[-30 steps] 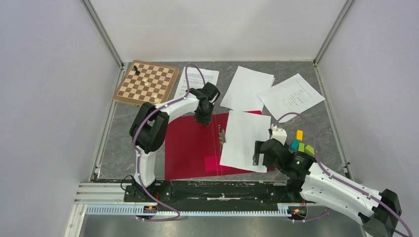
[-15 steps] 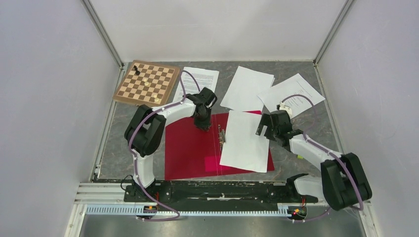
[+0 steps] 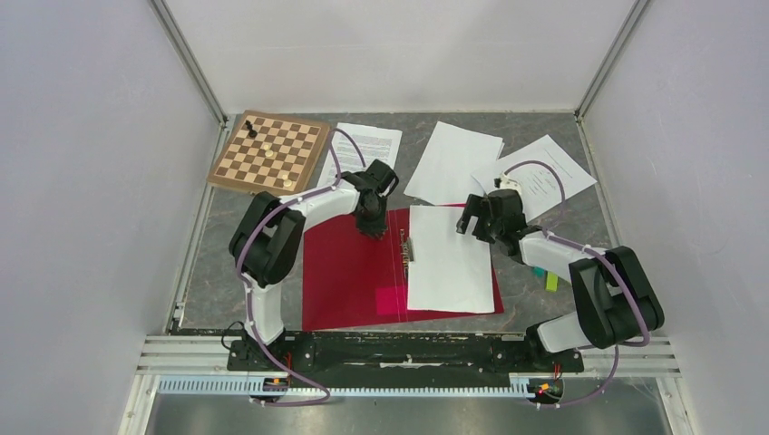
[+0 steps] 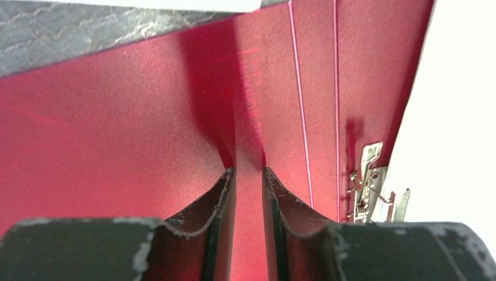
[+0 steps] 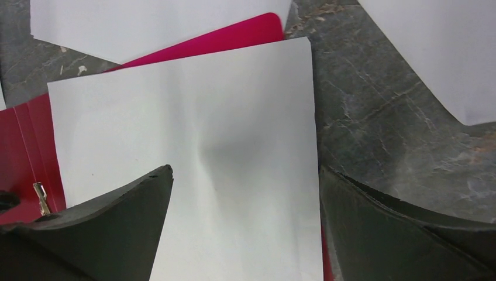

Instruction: Put the files into the folder

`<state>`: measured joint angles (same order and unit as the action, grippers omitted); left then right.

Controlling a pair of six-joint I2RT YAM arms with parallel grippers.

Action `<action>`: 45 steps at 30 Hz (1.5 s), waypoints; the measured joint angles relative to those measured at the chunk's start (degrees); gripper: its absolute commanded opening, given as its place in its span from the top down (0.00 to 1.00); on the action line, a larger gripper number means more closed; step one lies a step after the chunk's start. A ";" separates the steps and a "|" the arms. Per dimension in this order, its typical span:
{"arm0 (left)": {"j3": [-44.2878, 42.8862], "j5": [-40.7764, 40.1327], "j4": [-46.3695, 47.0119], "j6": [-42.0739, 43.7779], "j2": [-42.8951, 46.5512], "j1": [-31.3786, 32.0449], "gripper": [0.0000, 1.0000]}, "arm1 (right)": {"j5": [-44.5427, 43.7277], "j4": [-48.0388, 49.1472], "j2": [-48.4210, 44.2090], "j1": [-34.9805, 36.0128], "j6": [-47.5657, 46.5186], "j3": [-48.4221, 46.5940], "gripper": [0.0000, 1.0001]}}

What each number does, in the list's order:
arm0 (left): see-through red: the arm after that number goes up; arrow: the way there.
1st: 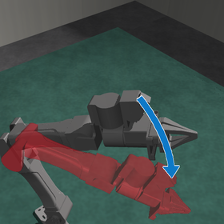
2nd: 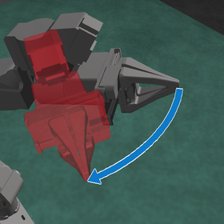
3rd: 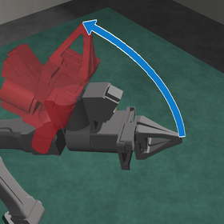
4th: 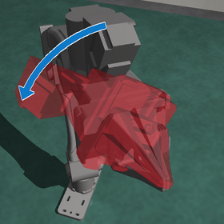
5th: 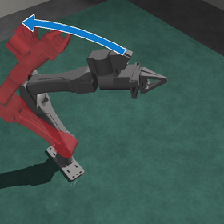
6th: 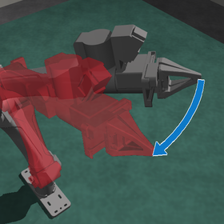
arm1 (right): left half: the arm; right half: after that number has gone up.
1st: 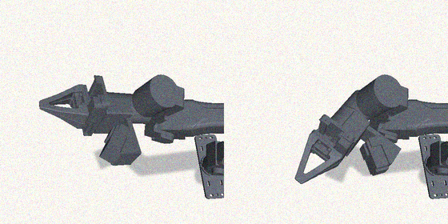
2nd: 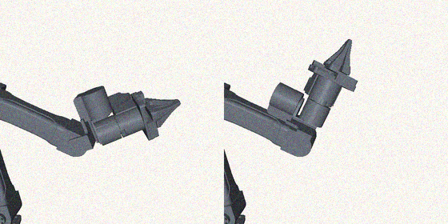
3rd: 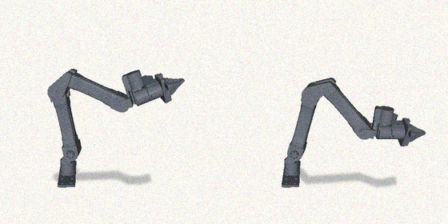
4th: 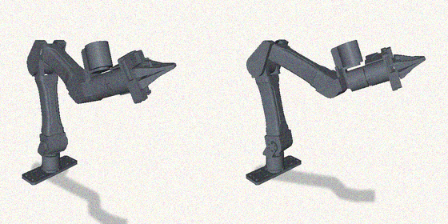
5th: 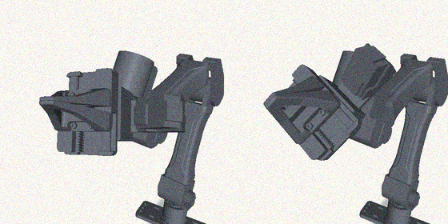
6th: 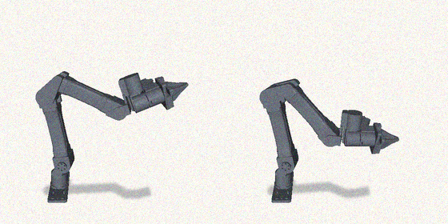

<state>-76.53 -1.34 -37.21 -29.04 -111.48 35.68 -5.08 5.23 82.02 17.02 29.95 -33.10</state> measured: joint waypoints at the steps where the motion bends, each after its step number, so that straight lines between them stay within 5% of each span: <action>1: -0.50 0.00 -0.02 -0.02 -0.37 0.00 0.71 | 0.31 0.11 0.37 0.28 -0.11 -0.31 0.02; 12: -4.96 0.15 -0.35 -0.07 -3.45 0.00 0.70 | -0.17 -0.52 2.27 6.78 -1.36 -2.56 0.02; 29: -10.64 0.37 -0.63 -0.09 -3.45 0.00 0.66 | -7.54 -8.61 -1.99 2.19 -1.05 -3.23 0.02; 38: -16.72 3.78 1.11 -0.50 -3.45 0.00 0.66 | -9.33 -10.69 -7.91 -9.90 6.19 -2.05 0.27; 42: -16.85 4.94 1.38 -0.61 -3.45 0.00 0.67 | -10.51 -10.73 -10.25 -10.78 11.65 0.09 0.44; 45: -16.79 5.25 1.70 -0.76 -3.45 0.00 0.67 | -10.86 -11.80 -9.88 -11.02 15.87 0.42 0.48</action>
<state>-93.32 3.90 -35.51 -29.80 -114.93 35.68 -15.94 -6.57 72.14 6.00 45.82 -32.69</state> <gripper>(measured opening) 0.335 0.546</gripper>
